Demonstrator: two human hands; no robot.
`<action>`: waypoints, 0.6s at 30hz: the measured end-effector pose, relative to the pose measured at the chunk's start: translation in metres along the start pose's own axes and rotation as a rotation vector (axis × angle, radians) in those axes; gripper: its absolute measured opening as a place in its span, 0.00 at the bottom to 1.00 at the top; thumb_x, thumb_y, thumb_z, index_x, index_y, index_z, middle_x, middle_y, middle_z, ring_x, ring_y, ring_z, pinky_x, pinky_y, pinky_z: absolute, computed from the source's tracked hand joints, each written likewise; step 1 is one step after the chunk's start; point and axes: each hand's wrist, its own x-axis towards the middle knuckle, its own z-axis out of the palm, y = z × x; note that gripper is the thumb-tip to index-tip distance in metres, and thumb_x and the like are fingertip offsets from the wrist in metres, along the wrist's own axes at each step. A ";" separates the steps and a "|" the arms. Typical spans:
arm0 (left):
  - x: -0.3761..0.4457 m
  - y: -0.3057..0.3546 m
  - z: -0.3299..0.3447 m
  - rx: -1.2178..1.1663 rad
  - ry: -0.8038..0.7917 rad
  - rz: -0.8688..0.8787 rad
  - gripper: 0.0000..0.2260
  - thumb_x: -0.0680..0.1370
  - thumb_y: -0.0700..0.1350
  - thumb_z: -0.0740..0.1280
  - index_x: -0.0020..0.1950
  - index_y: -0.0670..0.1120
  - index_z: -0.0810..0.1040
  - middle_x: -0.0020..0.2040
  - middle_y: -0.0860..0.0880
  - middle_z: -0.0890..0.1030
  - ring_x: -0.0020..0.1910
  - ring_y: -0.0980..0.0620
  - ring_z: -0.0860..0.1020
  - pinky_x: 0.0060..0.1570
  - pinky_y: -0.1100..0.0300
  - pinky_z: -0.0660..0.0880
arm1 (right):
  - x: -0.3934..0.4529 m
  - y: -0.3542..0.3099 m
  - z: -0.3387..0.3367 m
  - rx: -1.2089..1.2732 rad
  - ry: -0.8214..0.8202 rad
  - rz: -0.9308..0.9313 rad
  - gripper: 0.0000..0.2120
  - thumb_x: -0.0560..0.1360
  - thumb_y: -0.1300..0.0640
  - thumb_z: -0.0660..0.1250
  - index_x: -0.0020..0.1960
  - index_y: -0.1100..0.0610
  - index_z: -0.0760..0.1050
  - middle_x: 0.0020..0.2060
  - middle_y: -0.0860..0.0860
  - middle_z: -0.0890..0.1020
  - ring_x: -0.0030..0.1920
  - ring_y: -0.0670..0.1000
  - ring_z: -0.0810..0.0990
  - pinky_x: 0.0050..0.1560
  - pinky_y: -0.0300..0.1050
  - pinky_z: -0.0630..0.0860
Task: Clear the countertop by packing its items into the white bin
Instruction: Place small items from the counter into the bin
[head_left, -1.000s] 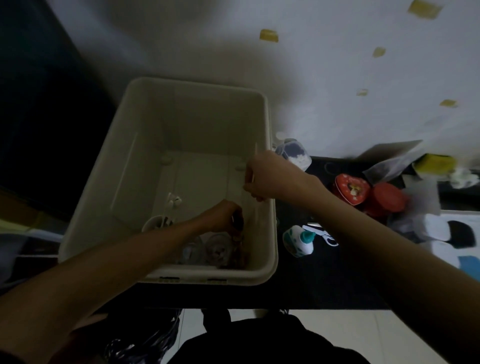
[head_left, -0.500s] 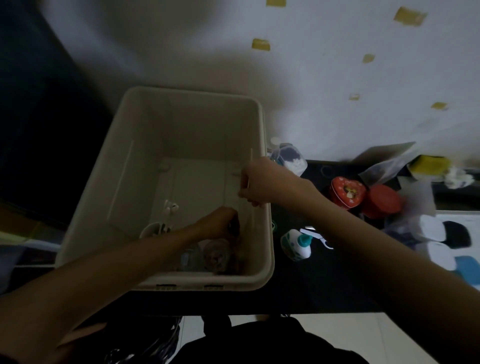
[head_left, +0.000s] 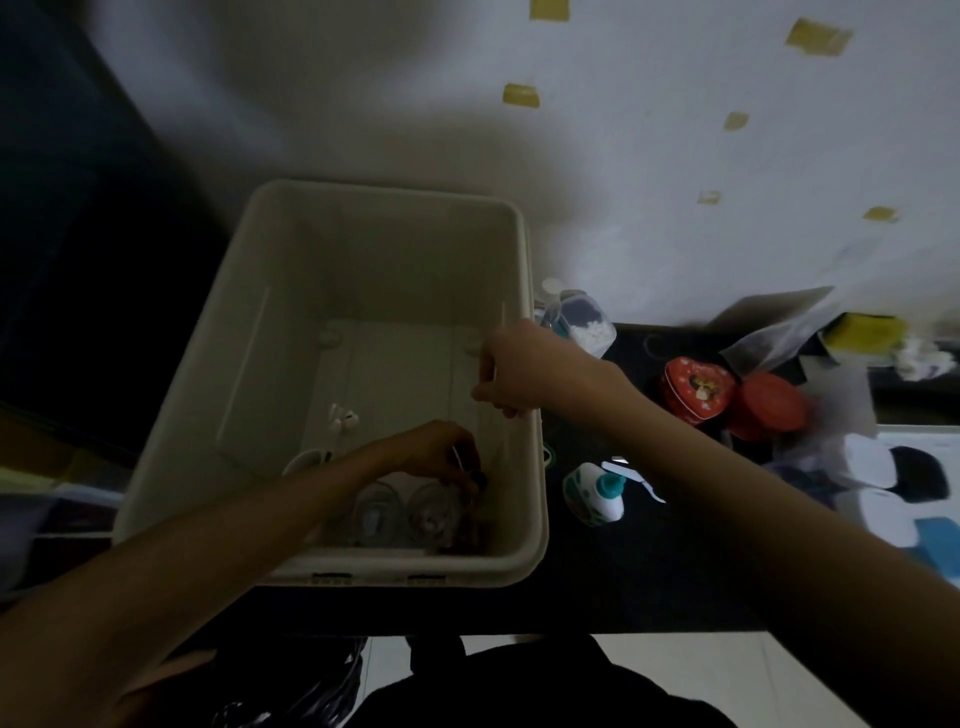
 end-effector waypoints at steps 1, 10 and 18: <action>-0.002 0.001 -0.001 -0.030 -0.020 -0.005 0.15 0.70 0.49 0.78 0.52 0.43 0.83 0.48 0.51 0.84 0.47 0.50 0.83 0.49 0.55 0.80 | 0.000 0.000 0.000 -0.004 -0.004 -0.002 0.12 0.77 0.50 0.68 0.45 0.59 0.81 0.32 0.49 0.85 0.32 0.43 0.84 0.45 0.45 0.83; 0.003 0.000 0.005 -0.020 -0.047 -0.078 0.11 0.80 0.45 0.67 0.58 0.40 0.82 0.53 0.43 0.84 0.49 0.47 0.84 0.48 0.60 0.81 | 0.000 -0.001 0.001 0.040 -0.007 0.002 0.11 0.77 0.50 0.68 0.48 0.59 0.79 0.34 0.50 0.84 0.33 0.45 0.84 0.43 0.46 0.84; 0.005 -0.003 0.005 -0.017 -0.103 -0.155 0.12 0.80 0.39 0.62 0.59 0.37 0.80 0.57 0.41 0.83 0.54 0.43 0.82 0.56 0.50 0.79 | -0.003 0.000 0.000 0.056 0.005 -0.016 0.12 0.77 0.50 0.68 0.47 0.59 0.81 0.34 0.50 0.85 0.32 0.44 0.84 0.43 0.45 0.84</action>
